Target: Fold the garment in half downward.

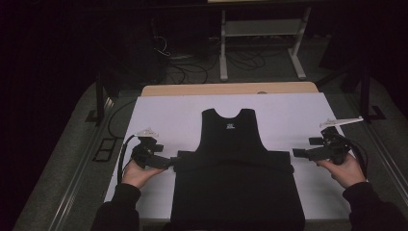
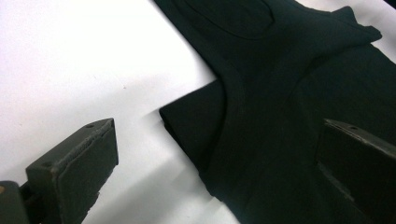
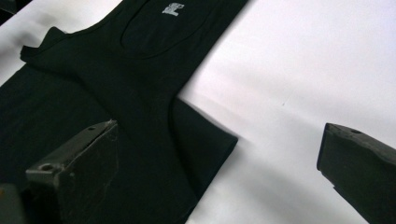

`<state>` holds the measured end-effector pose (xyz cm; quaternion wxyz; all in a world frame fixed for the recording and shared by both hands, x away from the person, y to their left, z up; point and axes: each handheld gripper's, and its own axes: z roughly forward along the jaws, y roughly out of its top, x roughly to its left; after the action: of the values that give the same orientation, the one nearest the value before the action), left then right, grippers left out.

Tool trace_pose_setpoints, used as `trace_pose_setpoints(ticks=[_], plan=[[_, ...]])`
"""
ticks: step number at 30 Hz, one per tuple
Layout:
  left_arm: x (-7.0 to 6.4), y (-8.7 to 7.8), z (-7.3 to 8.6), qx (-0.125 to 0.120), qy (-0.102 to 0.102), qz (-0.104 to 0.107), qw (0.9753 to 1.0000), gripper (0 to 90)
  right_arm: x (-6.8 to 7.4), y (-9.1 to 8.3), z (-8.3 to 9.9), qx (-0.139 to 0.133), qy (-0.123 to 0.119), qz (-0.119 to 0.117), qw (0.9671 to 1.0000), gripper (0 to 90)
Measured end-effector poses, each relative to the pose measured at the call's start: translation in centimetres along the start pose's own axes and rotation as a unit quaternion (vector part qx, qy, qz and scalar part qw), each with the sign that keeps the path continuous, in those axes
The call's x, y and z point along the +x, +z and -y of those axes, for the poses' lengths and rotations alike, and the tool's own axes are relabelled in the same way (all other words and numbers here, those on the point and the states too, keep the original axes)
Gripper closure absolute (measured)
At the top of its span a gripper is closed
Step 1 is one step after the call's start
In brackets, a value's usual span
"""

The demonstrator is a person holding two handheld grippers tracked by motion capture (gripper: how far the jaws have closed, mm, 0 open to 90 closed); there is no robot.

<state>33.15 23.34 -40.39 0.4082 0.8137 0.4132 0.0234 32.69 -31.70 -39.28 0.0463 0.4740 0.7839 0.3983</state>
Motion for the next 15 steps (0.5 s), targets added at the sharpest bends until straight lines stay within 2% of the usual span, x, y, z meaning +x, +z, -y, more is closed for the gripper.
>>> trace_pose_setpoints(ticks=[10, 15], plan=[[0.0, -0.1, -1.7, -0.002, 0.009, -0.002, 1.0000, 0.0, 0.2, 0.3, -1.7, -0.004, -0.008, -0.004, 0.9999, 0.0], [0.1, 0.1, -2.5, -0.006, 0.008, 0.006, 0.9999, 0.0, 0.4, 0.5, -2.7, -0.005, -0.016, -0.009, 0.9998, 0.0]])
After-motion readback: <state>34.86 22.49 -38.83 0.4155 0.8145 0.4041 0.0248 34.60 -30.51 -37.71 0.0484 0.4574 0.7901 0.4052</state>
